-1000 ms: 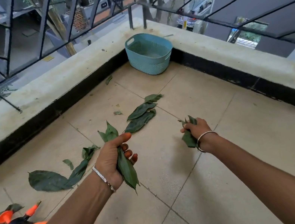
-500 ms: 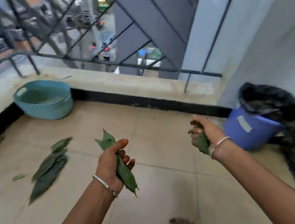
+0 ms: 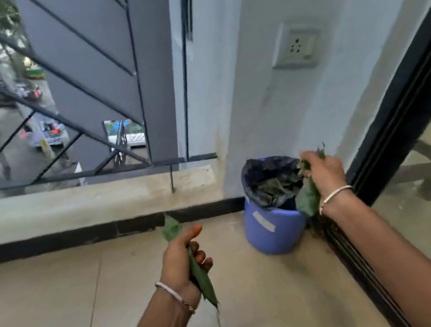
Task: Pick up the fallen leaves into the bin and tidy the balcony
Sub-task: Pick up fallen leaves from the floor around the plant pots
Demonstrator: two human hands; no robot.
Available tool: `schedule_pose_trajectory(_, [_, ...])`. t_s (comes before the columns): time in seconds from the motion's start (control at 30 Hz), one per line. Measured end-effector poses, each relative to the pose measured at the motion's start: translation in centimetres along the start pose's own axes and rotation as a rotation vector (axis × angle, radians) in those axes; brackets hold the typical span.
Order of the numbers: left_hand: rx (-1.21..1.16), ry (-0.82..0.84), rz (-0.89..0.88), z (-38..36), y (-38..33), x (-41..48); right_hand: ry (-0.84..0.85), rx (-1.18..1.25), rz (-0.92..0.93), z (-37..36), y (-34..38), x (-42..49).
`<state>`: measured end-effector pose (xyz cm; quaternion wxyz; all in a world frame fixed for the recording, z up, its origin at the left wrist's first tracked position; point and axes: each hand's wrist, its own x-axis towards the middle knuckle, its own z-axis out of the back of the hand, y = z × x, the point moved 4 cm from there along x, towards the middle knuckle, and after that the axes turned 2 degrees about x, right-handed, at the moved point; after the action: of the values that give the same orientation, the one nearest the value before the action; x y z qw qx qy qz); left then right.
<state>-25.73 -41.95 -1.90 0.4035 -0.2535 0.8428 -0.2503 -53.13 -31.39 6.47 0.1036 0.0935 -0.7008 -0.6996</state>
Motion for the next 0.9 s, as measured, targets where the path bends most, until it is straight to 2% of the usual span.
schedule_pose_trajectory(0.1, [0.075, 0.088, 0.005, -5.8, -0.4, 4.2, -0.091, -0.237, 0.142, 0.1, 0.4, 5.4])
schedule_pose_trajectory(0.17, [0.135, 0.124, 0.023, -9.0, -0.4, 6.2, -0.061, -0.439, 0.230, -1.1, 0.1, 7.7])
schedule_pose_trajectory(0.27, [0.191, 0.170, 0.040, -13.7, -0.1, 8.7, 0.083, -0.756, 0.333, -3.3, -1.2, 10.8])
schedule_pose_trajectory(0.33, [0.204, 0.224, 0.049, -16.5, -0.1, 9.5, 0.258, -0.984, 0.298, -4.6, -3.0, 12.1])
schedule_pose_trajectory(0.4, [0.199, 0.266, 0.051, -18.6, -0.3, 10.3, 0.419, -1.112, 0.221, -5.1, -4.3, 12.7])
schedule_pose_trajectory(0.47, [0.152, 0.287, 0.090, -20.7, -0.2, 11.8, 0.450, -1.080, 0.196, -4.8, -4.6, 12.9])
schedule_pose_trajectory(0.53, [0.122, 0.238, 0.066, -22.2, 0.0, 14.0, 0.343, -0.911, 0.189, -3.4, -4.6, 13.3])
schedule_pose_trajectory(0.6, [0.126, 0.143, 0.051, -22.6, 2.0, 20.8, 0.203, -0.660, 0.143, -1.4, -4.7, 13.2])
schedule_pose_trajectory(0.67, [0.126, 0.155, 0.079, -23.2, 4.5, 25.6, 0.130, -0.461, 0.073, 0.5, -4.8, 12.8])
schedule_pose_trajectory(0.73, [0.216, 0.148, 0.050, -23.9, 4.2, 22.2, 0.096, -0.376, 0.058, 2.1, -4.5, 12.5])
schedule_pose_trajectory(0.8, [0.387, 0.047, -0.047, -23.8, 3.0, 17.8, 0.072, -0.306, 0.058, 3.4, -3.8, 12.4])
schedule_pose_trajectory(0.9, [0.453, -0.033, -0.175, -23.1, 2.0, 16.5, 0.041, -0.216, 0.064, 4.2, -2.7, 12.1])
